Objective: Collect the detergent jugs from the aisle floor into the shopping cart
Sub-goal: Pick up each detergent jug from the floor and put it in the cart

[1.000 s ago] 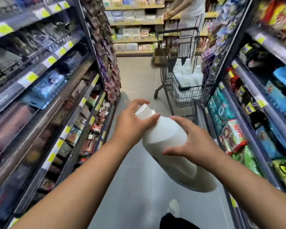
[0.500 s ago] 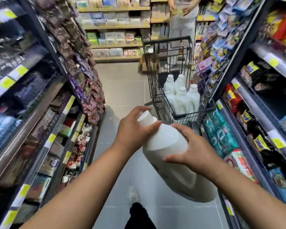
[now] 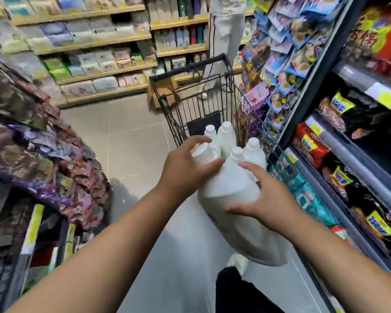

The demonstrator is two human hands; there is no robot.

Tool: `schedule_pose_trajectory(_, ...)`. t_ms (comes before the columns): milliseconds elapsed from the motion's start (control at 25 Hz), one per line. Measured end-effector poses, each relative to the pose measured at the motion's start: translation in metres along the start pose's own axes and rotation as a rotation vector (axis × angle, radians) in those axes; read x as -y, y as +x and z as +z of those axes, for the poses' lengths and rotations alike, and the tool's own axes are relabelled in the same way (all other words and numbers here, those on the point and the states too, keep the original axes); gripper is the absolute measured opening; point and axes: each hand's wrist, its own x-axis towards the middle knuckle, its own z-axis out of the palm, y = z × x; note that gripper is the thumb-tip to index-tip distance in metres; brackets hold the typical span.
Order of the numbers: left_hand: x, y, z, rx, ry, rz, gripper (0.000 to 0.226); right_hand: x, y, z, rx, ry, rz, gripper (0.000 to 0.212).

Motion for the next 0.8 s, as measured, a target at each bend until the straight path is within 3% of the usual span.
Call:
schedule_pose_trajectory(520, 0.037, 0.269, 0.063, 0.046, -0.053, -0.045, 0.040, -0.030, 0.276, -0.049, 0.023, -0.002, 0.067, 0.099)
schedule_pose_trajectory(800, 0.081, 0.401, 0.094, 0.150, -0.097, 0.006, 0.040, -0.039, 0.390, -0.052, -0.039, 0.015, 0.213, 0.104)
